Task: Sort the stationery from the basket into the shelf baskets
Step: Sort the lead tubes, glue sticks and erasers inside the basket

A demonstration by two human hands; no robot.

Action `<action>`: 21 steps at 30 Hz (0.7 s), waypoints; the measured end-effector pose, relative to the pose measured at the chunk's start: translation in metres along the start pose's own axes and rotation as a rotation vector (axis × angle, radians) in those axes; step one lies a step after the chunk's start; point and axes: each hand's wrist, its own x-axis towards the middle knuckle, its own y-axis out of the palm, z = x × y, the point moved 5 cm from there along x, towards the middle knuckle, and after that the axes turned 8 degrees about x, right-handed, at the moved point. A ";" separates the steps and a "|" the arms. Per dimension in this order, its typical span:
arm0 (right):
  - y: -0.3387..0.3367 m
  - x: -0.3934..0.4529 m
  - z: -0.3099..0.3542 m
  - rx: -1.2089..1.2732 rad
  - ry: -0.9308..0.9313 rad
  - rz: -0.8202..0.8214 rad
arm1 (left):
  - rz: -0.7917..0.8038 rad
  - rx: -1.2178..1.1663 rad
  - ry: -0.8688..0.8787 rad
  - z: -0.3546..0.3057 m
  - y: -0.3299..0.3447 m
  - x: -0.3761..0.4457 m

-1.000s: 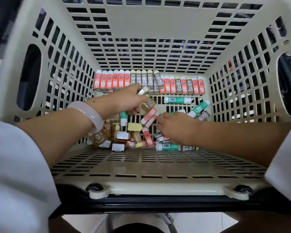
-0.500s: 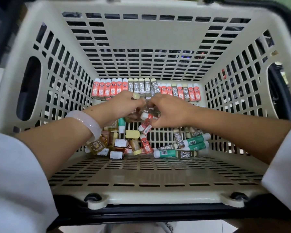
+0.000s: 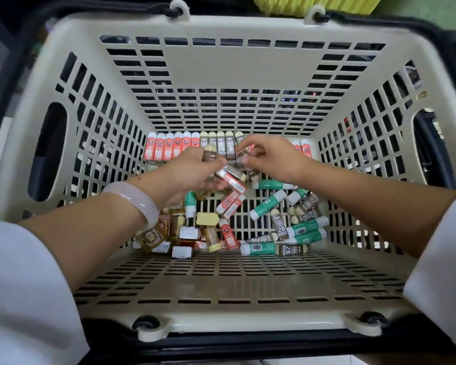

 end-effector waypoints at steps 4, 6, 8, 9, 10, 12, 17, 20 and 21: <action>-0.030 0.007 -0.018 0.070 0.121 -0.360 | -0.073 0.011 0.015 0.000 -0.009 0.002; -0.033 0.010 -0.032 0.234 0.224 -0.470 | -0.094 0.011 0.004 0.001 -0.011 0.003; -0.025 0.013 -0.044 0.388 0.330 -0.508 | -0.104 0.014 0.001 0.002 -0.011 0.003; -0.019 0.015 -0.047 0.412 0.368 -0.516 | -0.106 0.017 0.001 0.002 -0.011 0.003; -0.013 0.017 -0.048 0.408 0.392 -0.512 | -0.105 0.021 -0.001 0.002 -0.011 0.003; -0.002 0.022 -0.046 0.382 0.389 -0.481 | -0.105 0.030 -0.009 0.002 -0.010 0.003; 0.009 0.032 -0.040 0.408 0.364 -0.454 | -0.105 0.013 -0.011 0.002 -0.011 0.002; 0.005 0.032 -0.043 0.315 0.346 -0.438 | -0.106 0.007 -0.011 0.002 -0.010 0.002; 0.005 0.031 -0.042 0.237 0.330 -0.408 | -0.106 0.006 -0.010 0.002 -0.010 0.002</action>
